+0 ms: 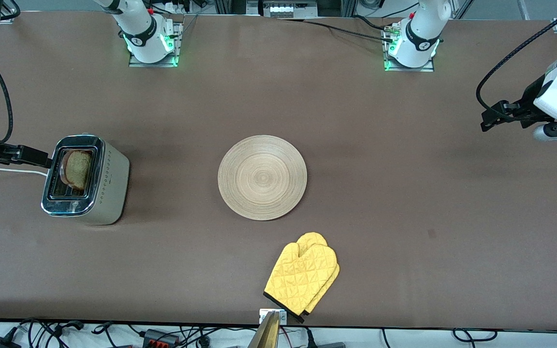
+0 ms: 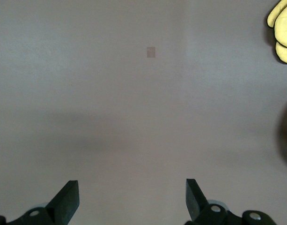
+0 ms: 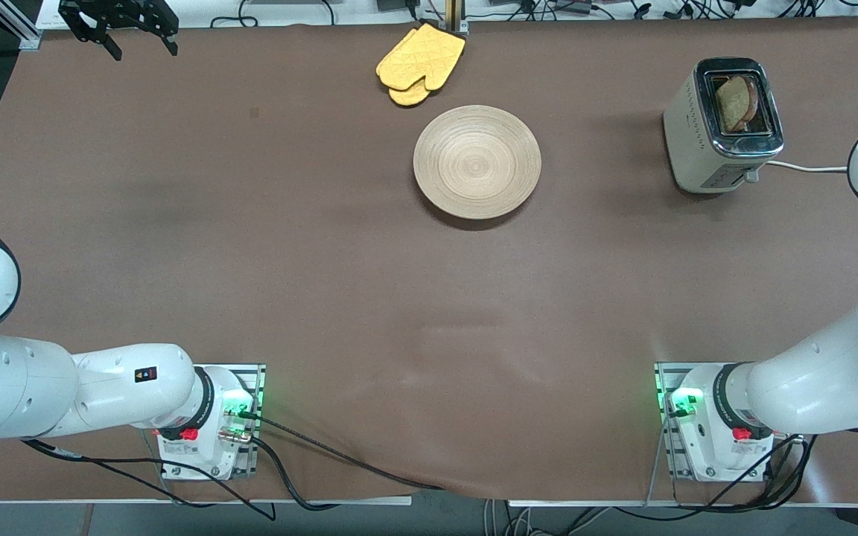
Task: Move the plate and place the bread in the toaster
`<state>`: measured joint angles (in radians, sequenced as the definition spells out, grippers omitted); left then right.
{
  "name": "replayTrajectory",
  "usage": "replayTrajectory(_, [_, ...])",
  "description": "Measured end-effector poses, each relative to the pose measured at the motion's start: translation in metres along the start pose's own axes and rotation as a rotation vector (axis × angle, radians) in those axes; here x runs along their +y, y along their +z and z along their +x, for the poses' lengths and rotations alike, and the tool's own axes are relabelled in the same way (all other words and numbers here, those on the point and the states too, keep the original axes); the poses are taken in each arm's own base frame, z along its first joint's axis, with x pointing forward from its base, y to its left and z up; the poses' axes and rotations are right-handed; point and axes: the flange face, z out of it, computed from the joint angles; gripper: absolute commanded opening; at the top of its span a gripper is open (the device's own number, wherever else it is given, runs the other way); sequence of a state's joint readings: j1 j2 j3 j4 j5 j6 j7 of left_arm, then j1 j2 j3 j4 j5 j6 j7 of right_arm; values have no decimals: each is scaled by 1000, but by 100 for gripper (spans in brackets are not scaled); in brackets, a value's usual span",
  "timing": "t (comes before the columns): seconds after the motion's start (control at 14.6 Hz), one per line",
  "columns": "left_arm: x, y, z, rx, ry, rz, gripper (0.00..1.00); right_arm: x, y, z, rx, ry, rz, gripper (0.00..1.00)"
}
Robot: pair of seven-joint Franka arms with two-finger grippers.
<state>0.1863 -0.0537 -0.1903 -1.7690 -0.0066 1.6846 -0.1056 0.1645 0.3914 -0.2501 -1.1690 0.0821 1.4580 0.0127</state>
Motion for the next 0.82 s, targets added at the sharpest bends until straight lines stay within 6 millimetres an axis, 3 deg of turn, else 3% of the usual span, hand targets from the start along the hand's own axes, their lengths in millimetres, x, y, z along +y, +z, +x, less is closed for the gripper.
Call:
replayTrajectory(0.27, [0, 0, 0, 0, 8, 0, 100, 5, -8, -1, 26, 5, 9, 100])
replayTrajectory(0.62, [1, 0, 0, 0, 16, 0, 100, 34, -23, -9, 118, 22, 55, 100])
replayTrajectory(0.82, [3, 0, 0, 0, 20, 0, 100, 30, -28, -21, 121, 10, 39, 100])
